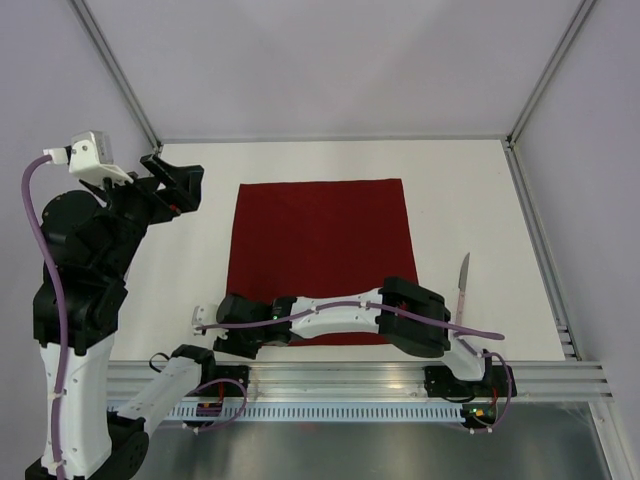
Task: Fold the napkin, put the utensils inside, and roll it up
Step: Fold the napkin
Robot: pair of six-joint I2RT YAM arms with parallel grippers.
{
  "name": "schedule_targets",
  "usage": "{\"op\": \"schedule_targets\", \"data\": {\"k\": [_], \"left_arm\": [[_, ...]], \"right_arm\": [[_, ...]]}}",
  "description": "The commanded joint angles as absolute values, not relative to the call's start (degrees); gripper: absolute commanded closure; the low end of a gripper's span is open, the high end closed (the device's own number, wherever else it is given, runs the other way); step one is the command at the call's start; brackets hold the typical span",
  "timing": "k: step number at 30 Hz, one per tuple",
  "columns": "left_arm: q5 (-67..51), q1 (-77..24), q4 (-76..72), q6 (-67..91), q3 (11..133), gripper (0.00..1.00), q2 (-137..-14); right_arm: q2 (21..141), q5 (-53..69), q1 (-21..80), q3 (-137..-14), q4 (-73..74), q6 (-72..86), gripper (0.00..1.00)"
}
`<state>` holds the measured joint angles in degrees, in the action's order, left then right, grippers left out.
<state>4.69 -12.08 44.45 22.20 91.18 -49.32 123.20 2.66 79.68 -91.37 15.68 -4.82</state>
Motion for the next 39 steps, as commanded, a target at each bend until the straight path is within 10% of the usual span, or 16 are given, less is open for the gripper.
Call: {"op": "schedule_targets", "data": {"k": [1, 14, 27, 39], "left_arm": [[5.80, -12.04, 45.70, 23.38, 92.64, 0.00, -50.10], [6.15, -12.04, 45.18, 22.94, 90.53, 0.00, -50.36], [5.80, -11.95, 44.47, 23.47, 88.86, 0.00, -49.66], [5.54, -11.95, 44.47, 23.03, 89.47, 0.00, -50.53]], "right_arm": [[125.06, -1.22, 79.36, -94.39, 13.01, -5.45, 0.46], [129.55, -2.72, 79.37, -93.43, 9.49, -6.15, 0.51], [128.41, -0.62, 77.78, -93.33, 11.07, -6.24, 0.89], [122.79, 3.95, 72.96, -98.87, 16.08, -3.17, 1.00]]}}
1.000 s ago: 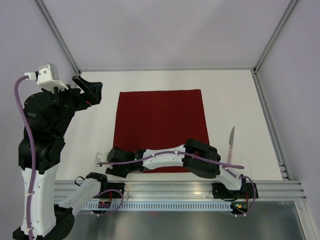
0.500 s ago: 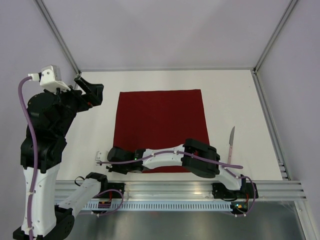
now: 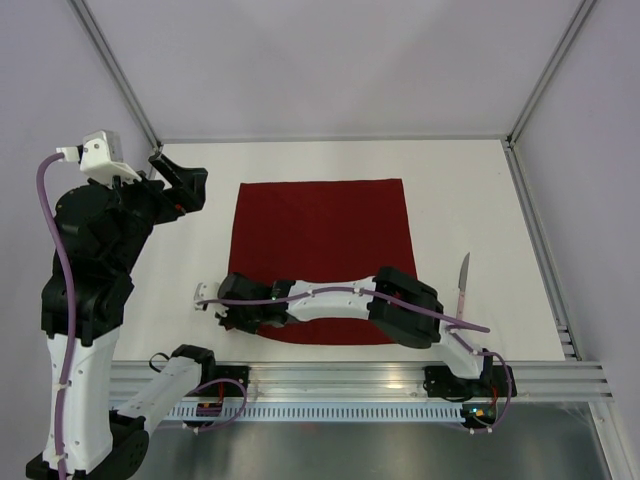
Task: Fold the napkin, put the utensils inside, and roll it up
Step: Fold the napkin
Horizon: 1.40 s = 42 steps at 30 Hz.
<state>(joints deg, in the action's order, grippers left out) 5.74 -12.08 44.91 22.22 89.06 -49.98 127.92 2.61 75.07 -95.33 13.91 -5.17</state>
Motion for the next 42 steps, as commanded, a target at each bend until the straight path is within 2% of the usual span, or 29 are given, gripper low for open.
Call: {"op": "schedule_targets", "data": {"k": [1, 11, 27, 42], "left_arm": [[5.45, -12.04, 44.47, 22.94, 89.65, 0.00, -50.97], [4.40, -11.95, 43.51, 22.32, 89.83, 0.00, -53.70], [0.35, -11.95, 40.43, 22.06, 89.74, 0.00, -59.59], [-1.93, -11.95, 38.94, 22.50, 89.47, 0.00, -63.45]], "right_arm": [[122.26, 4.30, 72.43, -98.96, 16.34, -2.29, 0.99], [116.99, 6.15, 64.26, -98.88, 19.51, -0.18, 1.00], [110.22, 5.89, 42.21, -90.88, 20.13, -0.18, 1.00], [109.25, 7.29, 28.22, -87.45, 17.84, -0.18, 1.00]]}}
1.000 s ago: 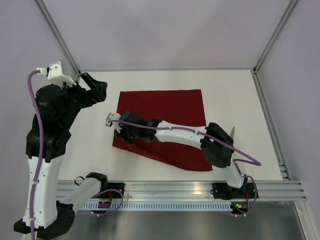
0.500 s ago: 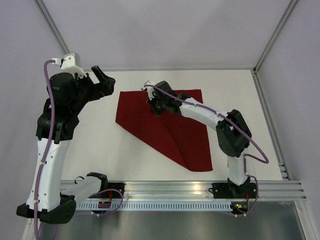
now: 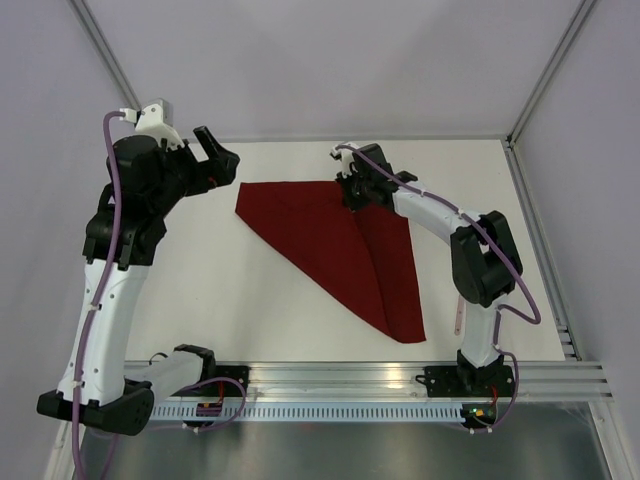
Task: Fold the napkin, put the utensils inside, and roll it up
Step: Fold the napkin
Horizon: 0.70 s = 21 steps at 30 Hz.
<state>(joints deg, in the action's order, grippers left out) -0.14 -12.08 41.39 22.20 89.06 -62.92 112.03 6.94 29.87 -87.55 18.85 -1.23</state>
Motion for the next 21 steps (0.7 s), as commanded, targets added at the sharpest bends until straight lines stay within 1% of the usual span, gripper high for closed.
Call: {"op": "schedule_targets", "data": {"k": [1, 8, 21], "left_arm": [[-2.02, -11.95, 38.85, 22.67, 89.47, 0.00, -63.54], [-2.64, -11.95, 37.97, 22.94, 89.30, 0.00, -64.86], [-3.08, -11.95, 37.53, 23.03, 89.12, 0.00, -66.36]], "right_arm": [[109.16, 7.47, 27.69, -87.36, 17.67, -0.18, 1.00], [108.63, 8.44, 22.86, -87.10, 16.61, -0.18, 1.00], [108.46, 9.40, 18.20, -86.22, 15.65, 1.32, 0.99]]}}
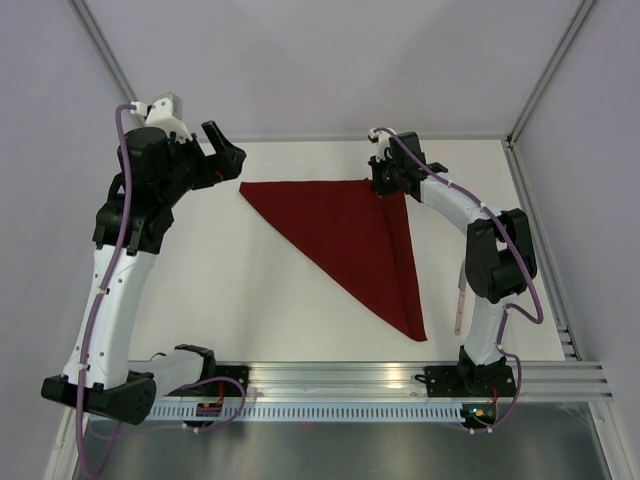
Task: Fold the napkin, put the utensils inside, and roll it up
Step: Fold the napkin
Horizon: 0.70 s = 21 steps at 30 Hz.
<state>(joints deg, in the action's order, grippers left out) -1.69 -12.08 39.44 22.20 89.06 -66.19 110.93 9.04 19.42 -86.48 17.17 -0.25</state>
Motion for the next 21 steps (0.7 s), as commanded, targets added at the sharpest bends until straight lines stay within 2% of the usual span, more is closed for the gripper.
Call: {"op": "schedule_targets", "data": {"k": [1, 21], "left_arm": [[-3.16, -11.95, 37.44, 23.03, 89.03, 0.00, -66.53], [-3.87, -11.95, 36.56, 23.47, 87.63, 0.00, -67.67]], "right_arm": [[108.37, 9.40, 18.11, -86.05, 15.47, 1.32, 1.00], [108.11, 10.20, 13.45, -85.34, 14.41, 1.76, 1.00]]}}
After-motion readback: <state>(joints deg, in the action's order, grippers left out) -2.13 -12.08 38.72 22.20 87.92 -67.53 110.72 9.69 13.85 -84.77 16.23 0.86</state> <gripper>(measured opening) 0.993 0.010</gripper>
